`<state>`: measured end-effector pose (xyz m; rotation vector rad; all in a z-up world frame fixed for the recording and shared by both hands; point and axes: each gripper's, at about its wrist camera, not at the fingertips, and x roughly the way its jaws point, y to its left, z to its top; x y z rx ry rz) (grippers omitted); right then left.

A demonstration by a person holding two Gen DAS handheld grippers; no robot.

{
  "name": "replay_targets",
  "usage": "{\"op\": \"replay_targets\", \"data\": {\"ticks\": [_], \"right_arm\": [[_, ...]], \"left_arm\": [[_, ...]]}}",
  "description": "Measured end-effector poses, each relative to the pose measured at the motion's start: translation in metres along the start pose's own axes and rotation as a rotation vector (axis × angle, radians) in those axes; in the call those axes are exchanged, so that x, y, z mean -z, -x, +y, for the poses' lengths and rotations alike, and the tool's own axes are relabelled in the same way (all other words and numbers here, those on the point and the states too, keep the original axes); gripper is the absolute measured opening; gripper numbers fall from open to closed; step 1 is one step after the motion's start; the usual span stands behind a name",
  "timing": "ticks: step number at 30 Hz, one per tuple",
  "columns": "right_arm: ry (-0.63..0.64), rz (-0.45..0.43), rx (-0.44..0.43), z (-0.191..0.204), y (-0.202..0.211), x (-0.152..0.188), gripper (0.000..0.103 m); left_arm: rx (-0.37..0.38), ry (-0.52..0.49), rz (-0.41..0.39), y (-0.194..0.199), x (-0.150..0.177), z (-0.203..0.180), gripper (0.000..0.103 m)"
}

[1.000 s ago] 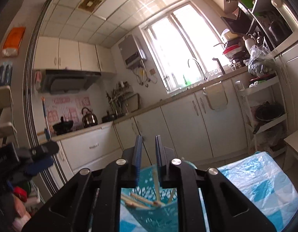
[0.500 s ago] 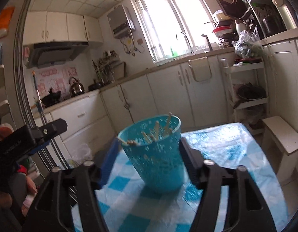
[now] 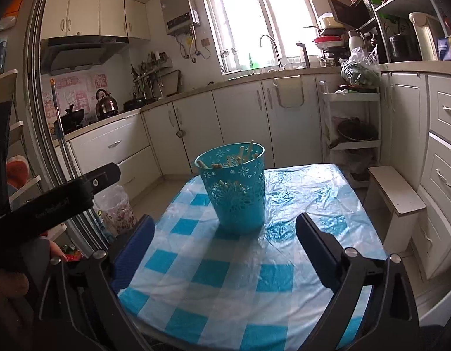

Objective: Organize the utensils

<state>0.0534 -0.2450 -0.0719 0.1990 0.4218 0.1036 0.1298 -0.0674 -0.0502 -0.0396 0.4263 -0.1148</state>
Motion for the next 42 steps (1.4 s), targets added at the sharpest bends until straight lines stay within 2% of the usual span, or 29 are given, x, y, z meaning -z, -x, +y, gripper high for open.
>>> {"op": "replay_targets", "data": {"ticks": [5,9,13,18,20,23,29,42], "right_arm": [[-0.003,0.051,0.026,0.013,0.022,0.000,0.095],[-0.064,0.111,0.052,0.017,0.041,-0.002,0.095],[-0.063,0.144,0.054,0.029,0.064,0.000,0.095],[-0.047,0.180,0.061,0.052,0.091,0.009,0.095],[-0.054,0.177,0.061,0.060,0.103,0.015,0.095],[-0.061,0.161,0.065,0.065,0.118,0.024,0.096],[-0.069,0.155,0.076,0.070,0.133,0.034,0.095],[-0.061,0.141,0.079,0.077,0.140,0.035,0.095]], "left_arm": [[-0.036,-0.005,0.053,0.033,0.000,0.008,0.095],[-0.047,-0.005,0.062,0.062,-0.003,0.014,0.095],[-0.021,0.029,0.145,0.086,-0.007,0.023,0.095],[-0.018,-0.007,0.172,0.117,0.000,0.024,0.095],[-0.024,-0.045,0.192,0.127,0.004,0.022,0.095],[-0.071,-0.083,0.187,0.143,0.012,0.023,0.095],[-0.071,-0.025,0.188,0.161,0.021,0.034,0.095],[-0.058,-0.037,0.183,0.173,0.024,0.034,0.095]]}}
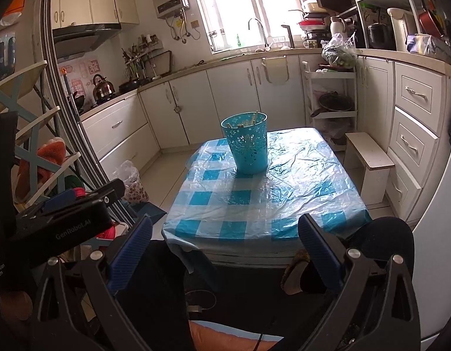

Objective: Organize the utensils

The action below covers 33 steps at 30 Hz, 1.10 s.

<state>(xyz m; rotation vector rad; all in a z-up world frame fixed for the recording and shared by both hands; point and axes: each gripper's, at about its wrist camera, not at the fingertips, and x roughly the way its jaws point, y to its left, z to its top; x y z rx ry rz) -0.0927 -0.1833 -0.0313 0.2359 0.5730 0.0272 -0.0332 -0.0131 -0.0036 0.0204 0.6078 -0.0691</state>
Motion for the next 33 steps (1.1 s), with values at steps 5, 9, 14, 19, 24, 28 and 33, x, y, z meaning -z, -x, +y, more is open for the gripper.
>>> {"op": "replay_targets", "data": {"ticks": [5,9,14,19,24,28,33], "right_arm": [[0.002,0.010,0.002,0.0017,-0.0010,0.0014,0.095],[0.000,0.016,0.003,0.0029,-0.0016,0.0021,0.095],[0.002,0.016,0.005,0.0039,-0.0015,0.0026,0.095],[0.008,0.021,0.003,0.0056,-0.0015,0.0030,0.095],[0.014,0.021,0.005,0.0065,-0.0015,0.0028,0.095],[0.015,0.018,0.006,0.0073,-0.0012,0.0021,0.095],[0.020,0.015,0.006,0.0077,-0.0001,0.0016,0.095]], "left_arm": [[-0.004,0.005,0.003,-0.0013,0.0015,0.0028,0.095],[-0.006,0.002,0.006,-0.0017,0.0022,0.0020,0.095],[-0.007,0.003,0.004,-0.0019,0.0026,0.0021,0.095],[-0.007,0.004,0.003,-0.0019,0.0026,0.0021,0.095],[-0.007,0.005,0.002,-0.0017,0.0029,0.0032,0.095],[-0.007,0.008,-0.002,-0.0011,0.0026,0.0046,0.095],[-0.007,0.009,-0.005,0.0026,0.0032,0.0073,0.095]]}}
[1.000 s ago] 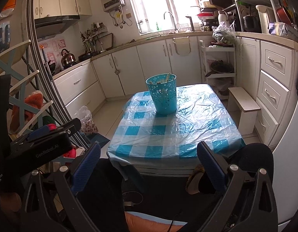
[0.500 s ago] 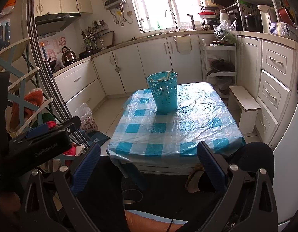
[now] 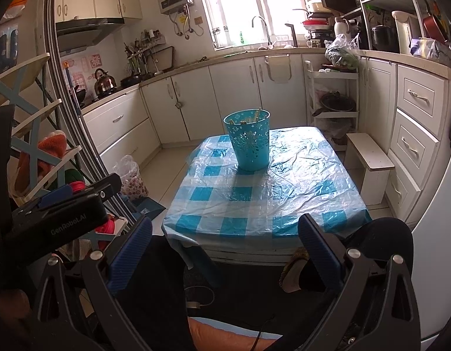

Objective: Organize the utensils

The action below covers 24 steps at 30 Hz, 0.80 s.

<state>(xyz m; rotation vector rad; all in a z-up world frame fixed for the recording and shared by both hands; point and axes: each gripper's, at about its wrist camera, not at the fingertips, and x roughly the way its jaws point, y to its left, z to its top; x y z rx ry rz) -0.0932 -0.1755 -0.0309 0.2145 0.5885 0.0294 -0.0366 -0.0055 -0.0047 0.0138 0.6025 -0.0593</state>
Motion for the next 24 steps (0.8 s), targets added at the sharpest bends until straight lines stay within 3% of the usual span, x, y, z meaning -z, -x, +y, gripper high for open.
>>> {"op": "replay_targets", "data": {"ticks": [24], "right_arm": [[0.003,0.013,0.000,-0.0023,-0.0014,0.0010,0.095]], "left_arm": [[-0.005,0.001,-0.001,0.0032,-0.0013,0.0010,0.095]]}}
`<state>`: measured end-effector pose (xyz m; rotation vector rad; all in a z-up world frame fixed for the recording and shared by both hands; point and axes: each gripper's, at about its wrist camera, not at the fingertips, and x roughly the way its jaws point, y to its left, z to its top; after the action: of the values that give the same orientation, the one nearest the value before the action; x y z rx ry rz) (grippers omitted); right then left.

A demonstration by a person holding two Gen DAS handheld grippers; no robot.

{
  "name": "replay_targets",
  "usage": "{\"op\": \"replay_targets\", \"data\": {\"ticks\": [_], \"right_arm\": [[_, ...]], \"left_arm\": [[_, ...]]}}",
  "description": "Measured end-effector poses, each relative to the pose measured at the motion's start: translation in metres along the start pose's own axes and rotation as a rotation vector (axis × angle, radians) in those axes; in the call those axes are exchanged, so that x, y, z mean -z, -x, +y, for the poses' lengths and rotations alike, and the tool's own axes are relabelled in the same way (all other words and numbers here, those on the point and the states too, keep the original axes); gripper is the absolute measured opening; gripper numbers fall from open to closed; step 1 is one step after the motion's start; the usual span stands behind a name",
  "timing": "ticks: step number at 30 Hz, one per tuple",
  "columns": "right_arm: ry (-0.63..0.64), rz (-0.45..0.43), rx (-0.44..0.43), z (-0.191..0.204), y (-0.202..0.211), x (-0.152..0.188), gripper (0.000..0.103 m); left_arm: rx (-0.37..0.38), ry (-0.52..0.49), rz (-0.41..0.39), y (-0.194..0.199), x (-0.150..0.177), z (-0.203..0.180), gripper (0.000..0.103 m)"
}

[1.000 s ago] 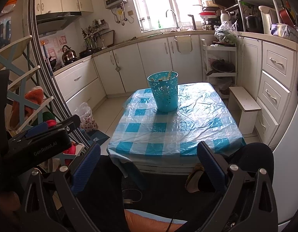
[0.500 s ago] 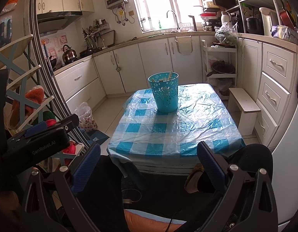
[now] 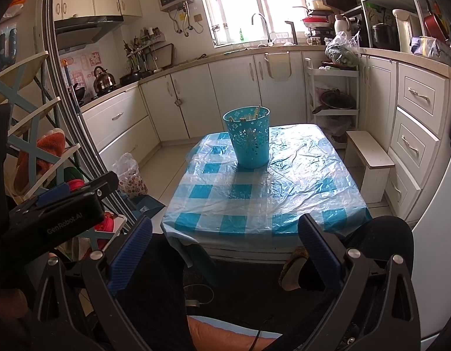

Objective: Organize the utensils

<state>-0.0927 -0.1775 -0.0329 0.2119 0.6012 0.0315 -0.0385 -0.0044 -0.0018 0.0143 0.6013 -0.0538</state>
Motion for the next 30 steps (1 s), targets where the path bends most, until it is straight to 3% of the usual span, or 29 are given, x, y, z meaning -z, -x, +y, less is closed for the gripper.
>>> {"op": "replay_targets", "data": {"ticks": [30], "right_arm": [[0.007,0.012,-0.001,-0.0016,-0.0028,0.0037,0.095]], "left_arm": [[-0.002,0.000,-0.002,-0.0008,-0.0006,-0.0008,0.095]]}}
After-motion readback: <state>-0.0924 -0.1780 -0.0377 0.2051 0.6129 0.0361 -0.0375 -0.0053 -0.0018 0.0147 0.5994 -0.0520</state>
